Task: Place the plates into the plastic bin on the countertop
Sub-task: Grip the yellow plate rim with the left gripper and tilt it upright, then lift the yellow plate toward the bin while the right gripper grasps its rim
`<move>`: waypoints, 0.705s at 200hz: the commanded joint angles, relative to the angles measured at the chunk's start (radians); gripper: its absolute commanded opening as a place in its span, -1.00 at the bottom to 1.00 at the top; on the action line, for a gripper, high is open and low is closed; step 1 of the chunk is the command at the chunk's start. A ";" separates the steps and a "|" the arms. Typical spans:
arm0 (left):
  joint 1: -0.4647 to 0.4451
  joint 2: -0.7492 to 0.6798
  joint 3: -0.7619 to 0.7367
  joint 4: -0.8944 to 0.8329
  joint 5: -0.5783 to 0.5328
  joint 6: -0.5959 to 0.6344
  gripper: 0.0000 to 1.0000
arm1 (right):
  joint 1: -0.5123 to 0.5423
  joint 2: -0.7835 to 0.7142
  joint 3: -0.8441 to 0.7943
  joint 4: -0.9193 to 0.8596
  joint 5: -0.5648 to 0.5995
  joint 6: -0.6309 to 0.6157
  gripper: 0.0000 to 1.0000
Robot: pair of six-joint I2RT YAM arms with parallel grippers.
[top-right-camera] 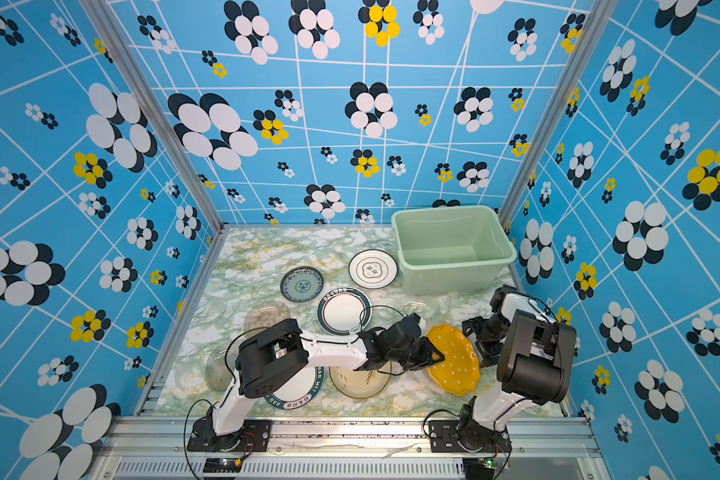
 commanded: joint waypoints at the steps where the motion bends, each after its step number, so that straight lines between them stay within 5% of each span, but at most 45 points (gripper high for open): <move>1: -0.011 -0.073 -0.006 0.029 0.000 0.040 -0.90 | 0.015 0.001 0.055 -0.087 -0.003 0.007 0.99; 45: -0.004 -0.162 -0.010 -0.098 -0.017 0.104 -1.00 | 0.014 -0.082 0.186 -0.209 0.062 -0.024 0.99; 96: 0.049 -0.437 -0.082 -0.305 -0.085 0.211 -1.00 | 0.020 -0.264 0.357 -0.329 0.091 -0.142 0.99; 141: 0.196 -0.746 -0.123 -0.515 -0.065 0.326 -0.96 | 0.059 -0.461 0.406 -0.325 -0.033 -0.254 0.99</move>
